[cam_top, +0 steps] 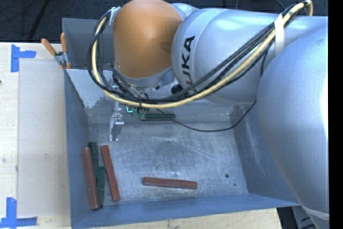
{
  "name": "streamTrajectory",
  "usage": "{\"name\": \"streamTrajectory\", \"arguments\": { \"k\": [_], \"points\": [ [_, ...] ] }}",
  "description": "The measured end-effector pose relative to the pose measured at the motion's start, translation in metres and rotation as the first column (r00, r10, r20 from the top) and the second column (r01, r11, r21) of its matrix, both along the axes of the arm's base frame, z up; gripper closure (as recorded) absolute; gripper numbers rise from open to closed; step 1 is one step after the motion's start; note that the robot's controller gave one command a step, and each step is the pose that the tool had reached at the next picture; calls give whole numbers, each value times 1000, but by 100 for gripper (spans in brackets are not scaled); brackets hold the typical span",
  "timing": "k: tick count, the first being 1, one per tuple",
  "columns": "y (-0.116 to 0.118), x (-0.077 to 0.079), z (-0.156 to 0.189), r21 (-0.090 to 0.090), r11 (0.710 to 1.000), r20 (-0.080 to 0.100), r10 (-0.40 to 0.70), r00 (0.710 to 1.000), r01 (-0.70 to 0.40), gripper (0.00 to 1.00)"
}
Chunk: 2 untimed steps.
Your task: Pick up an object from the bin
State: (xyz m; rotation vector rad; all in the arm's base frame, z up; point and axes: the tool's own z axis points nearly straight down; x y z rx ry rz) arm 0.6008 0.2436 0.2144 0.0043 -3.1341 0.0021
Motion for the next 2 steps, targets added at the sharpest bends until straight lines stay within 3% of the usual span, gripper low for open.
{"name": "streamTrajectory", "arguments": {
  "k": [1,2],
  "points": [
    [-1,2,4,2,1000,7,-4,1000,4,0],
    [0,-8,-55,3,1000,12,-2,1000,2,0]
  ]
}}
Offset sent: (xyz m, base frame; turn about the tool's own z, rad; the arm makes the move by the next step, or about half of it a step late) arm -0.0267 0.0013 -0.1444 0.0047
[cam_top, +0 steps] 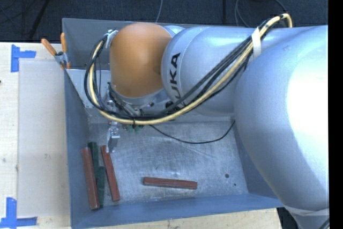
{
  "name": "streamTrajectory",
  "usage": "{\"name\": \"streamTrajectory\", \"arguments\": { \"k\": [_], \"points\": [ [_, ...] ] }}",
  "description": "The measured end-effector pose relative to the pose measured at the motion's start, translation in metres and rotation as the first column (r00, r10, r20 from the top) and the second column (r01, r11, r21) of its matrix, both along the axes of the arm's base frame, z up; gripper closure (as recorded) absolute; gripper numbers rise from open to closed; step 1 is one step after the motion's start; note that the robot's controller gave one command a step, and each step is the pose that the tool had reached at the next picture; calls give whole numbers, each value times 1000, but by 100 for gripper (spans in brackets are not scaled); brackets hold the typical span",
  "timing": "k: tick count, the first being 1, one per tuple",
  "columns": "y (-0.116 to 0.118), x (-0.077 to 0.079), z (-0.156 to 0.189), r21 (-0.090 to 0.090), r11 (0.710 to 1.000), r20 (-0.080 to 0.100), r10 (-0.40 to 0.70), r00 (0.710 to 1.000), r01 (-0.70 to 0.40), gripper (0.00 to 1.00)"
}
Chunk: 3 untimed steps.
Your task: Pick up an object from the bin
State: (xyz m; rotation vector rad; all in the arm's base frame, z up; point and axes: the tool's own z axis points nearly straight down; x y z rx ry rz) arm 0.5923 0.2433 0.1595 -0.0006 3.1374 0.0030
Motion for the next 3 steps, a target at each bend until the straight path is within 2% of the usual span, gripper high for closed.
{"name": "streamTrajectory", "arguments": {
  "k": [1,2,3],
  "points": [
    [-1,-5,-56,-2,984,-3,181,983,-181,0],
    [-2,-8,-75,1,978,-2,209,978,-209,0],
    [-5,19,-80,1,816,17,578,816,-578,100]
  ]
}}
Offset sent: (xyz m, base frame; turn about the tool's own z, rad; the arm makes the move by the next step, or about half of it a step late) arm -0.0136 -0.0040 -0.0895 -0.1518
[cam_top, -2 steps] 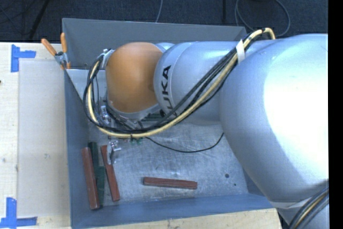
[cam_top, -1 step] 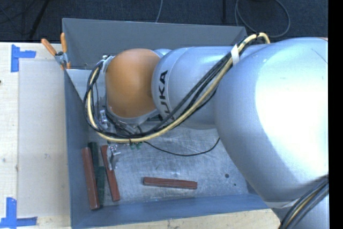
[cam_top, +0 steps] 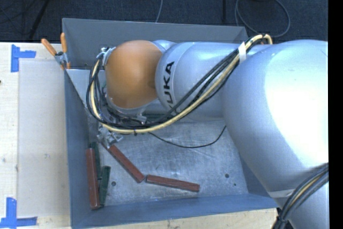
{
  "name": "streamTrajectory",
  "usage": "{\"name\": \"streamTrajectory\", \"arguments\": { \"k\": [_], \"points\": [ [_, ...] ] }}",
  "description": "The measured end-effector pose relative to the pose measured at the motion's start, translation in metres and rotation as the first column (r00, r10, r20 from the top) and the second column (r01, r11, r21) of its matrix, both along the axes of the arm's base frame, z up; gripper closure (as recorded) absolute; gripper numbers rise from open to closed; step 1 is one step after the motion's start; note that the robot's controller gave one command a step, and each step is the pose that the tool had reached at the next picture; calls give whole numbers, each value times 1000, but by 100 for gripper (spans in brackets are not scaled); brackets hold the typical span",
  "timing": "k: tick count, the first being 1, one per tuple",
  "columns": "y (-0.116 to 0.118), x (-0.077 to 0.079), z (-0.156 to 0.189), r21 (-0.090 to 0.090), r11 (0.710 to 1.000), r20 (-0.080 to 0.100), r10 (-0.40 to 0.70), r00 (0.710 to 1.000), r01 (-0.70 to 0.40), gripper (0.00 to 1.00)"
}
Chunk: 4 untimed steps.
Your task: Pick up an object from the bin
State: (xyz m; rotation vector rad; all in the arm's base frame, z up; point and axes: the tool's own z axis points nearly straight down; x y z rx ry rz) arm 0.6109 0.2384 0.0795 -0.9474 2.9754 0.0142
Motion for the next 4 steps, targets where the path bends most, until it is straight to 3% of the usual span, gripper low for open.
{"name": "streamTrajectory", "arguments": {
  "k": [1,2,3,4],
  "points": [
    [0,0,0,0,1000,-1,-1,1000,1,100],
    [-4,-4,40,-14,1000,-17,22,1000,-22,100],
    [-6,-3,86,-12,1000,-10,28,1000,-28,100],
    [-8,-1,54,-14,993,-17,-119,993,119,0]
  ]
}}
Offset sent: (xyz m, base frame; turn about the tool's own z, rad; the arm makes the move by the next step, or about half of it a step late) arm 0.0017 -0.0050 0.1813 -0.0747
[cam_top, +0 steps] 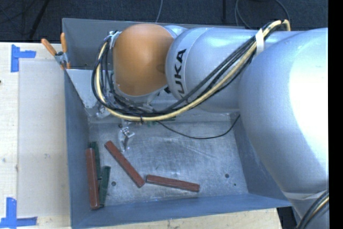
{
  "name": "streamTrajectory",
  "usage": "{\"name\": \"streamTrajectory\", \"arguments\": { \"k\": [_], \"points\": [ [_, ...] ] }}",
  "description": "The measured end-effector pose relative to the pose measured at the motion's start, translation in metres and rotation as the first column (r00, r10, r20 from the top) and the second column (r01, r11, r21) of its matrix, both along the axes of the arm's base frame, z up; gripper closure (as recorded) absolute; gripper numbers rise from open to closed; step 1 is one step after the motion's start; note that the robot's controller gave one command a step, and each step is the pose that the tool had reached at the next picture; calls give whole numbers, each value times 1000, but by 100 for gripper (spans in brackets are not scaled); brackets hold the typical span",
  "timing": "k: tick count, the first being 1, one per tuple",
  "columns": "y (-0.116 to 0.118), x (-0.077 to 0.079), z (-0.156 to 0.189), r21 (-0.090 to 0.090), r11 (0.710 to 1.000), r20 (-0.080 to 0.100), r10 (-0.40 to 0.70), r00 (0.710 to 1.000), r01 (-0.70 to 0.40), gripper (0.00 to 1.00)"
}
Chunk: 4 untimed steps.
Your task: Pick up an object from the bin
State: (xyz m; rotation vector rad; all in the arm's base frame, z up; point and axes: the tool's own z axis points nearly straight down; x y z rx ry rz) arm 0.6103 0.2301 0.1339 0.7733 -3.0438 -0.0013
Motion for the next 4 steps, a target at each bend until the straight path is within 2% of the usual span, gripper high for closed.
{"name": "streamTrajectory", "arguments": {
  "k": [1,2,3,4],
  "points": [
    [0,0,1,0,1000,1,-1,1000,1,0],
    [-6,-43,-59,8,999,12,-49,999,49,100],
    [-7,-44,-61,5,999,8,-49,999,49,0],
    [-7,-44,-61,5,999,8,-49,999,49,0]
  ]
}}
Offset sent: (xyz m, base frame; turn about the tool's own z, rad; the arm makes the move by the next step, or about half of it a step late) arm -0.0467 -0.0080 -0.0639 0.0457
